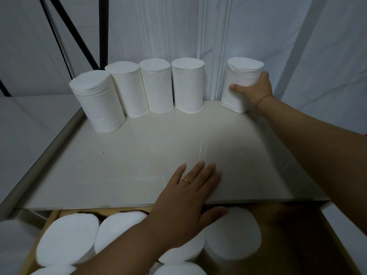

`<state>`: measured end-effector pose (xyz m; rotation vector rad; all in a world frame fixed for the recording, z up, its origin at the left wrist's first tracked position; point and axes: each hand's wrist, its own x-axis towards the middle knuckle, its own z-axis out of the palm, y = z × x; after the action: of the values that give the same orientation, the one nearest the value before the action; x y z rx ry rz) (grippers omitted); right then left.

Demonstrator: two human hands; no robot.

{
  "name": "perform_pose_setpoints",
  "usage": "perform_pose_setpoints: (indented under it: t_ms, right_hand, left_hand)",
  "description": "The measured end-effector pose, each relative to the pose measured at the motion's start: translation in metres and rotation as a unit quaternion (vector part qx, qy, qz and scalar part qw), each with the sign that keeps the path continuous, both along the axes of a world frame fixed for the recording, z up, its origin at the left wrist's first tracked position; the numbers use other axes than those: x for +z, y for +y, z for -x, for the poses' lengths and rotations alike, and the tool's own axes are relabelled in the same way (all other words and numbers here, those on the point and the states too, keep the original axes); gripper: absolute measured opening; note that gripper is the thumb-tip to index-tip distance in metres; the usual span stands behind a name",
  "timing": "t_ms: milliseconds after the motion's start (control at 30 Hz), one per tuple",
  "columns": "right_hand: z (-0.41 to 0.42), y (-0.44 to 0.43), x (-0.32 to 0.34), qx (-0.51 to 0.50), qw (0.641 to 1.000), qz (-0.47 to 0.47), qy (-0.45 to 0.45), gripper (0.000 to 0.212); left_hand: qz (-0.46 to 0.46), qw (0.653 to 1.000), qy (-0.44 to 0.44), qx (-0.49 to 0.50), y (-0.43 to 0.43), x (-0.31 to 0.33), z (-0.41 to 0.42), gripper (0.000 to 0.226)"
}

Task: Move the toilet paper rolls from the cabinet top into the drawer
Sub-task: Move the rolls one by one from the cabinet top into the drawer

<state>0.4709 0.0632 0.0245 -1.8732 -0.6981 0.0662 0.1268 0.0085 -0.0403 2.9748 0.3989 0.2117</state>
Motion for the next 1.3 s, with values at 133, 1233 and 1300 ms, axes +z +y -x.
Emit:
perform_pose_setpoints:
  t_ms: [133, 1233, 1300]
  right_hand:
    - [0.023, -0.018, 0.003, 0.039, 0.999, -0.005, -0.006, 0.088]
    - [0.235, -0.300, -0.018, 0.346, 0.929, 0.132, 0.004, 0.088]
    - [0.237, -0.303, -0.015, 0.347, 0.930, 0.118, 0.014, 0.087]
  left_hand:
    - [-0.010, 1.000, 0.013, 0.003, -0.001, 0.002, 0.001, 0.075]
    - [0.019, 0.996, 0.073, 0.047, -0.094, -0.031, 0.108, 0.082]
    - [0.021, 0.996, 0.073, 0.049, -0.093, -0.031, 0.107, 0.083]
